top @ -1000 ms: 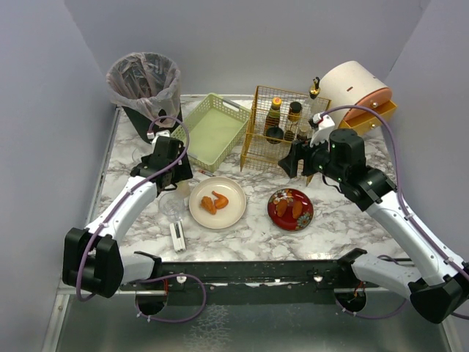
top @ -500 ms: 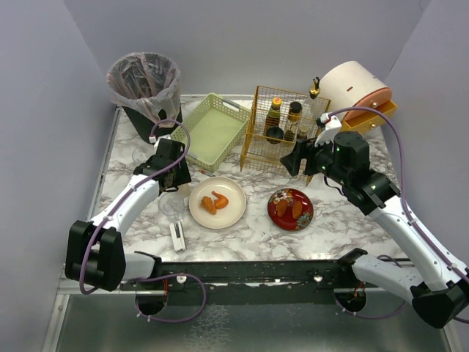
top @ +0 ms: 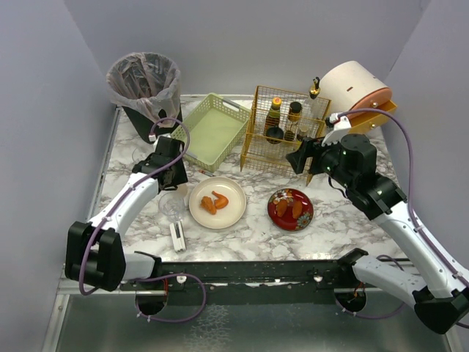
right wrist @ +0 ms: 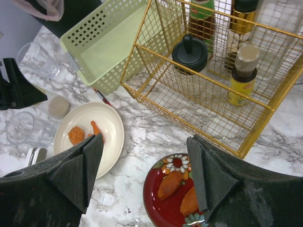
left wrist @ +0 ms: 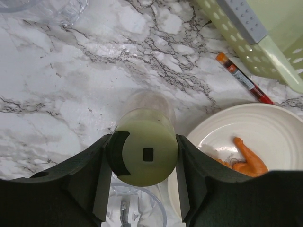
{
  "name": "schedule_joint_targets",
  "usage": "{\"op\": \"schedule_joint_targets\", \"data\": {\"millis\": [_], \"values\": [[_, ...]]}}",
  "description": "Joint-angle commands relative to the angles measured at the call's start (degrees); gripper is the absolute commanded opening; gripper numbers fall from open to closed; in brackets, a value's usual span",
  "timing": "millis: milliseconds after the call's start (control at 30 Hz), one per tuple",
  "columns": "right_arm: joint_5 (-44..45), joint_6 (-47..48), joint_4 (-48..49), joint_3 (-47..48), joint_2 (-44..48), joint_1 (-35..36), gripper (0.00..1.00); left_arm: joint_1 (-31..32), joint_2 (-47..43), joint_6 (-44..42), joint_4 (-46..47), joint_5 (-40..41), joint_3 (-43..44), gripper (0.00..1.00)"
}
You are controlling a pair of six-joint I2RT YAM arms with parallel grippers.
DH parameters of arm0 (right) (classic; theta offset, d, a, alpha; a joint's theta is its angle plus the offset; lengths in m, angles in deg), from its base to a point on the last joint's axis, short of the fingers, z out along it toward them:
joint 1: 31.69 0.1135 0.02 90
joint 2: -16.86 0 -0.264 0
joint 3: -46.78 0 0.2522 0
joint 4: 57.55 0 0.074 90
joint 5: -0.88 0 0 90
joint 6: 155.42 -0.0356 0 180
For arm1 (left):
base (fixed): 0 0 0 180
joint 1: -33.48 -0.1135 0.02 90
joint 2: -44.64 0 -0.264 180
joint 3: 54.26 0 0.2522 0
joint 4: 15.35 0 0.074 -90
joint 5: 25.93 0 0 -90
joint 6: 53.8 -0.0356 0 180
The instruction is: Clear the kitchen counter
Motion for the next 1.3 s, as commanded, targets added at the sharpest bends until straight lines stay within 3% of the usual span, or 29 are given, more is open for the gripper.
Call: {"op": "schedule_joint_targets", "data": {"millis": [0,100,267,500,867,1067,1267], "values": [[5.69,-1.64,0.14,-0.71,1.61,-0.25,0.78,-0.26,-4.09,-1.91,-3.15,-0.56,5.27,0.36],[9.34,-3.11,0.74,-1.58,2.74,-0.25,0.78,0.29,-4.16,-4.68,-5.42,-2.96,9.49,0.33],[24.27,-10.48,-2.18,-4.89,3.79,-0.24,0.78,3.29,-3.55,-5.28,-9.52,-3.10,15.90,0.28],[25.69,-10.83,-5.02,-7.07,-0.13,-1.28,0.78,11.93,-2.37,-3.72,-11.94,-1.29,24.32,0.28],[-0.55,-10.40,-3.33,-12.64,0.08,-26.19,0.79,25.14,4.66,-4.23,-9.51,-3.07,35.93,0.28],[-4.51,-11.41,-3.69,-14.22,1.77,-27.06,0.79,30.71,12.73,-4.94,-6.68,-3.34,41.45,0.26],[-7.19,-10.10,-4.70,-14.69,3.68,-27.06,0.80,31.79,19.82,-6.82,-2.81,-7.33,44.88,0.26]]}}
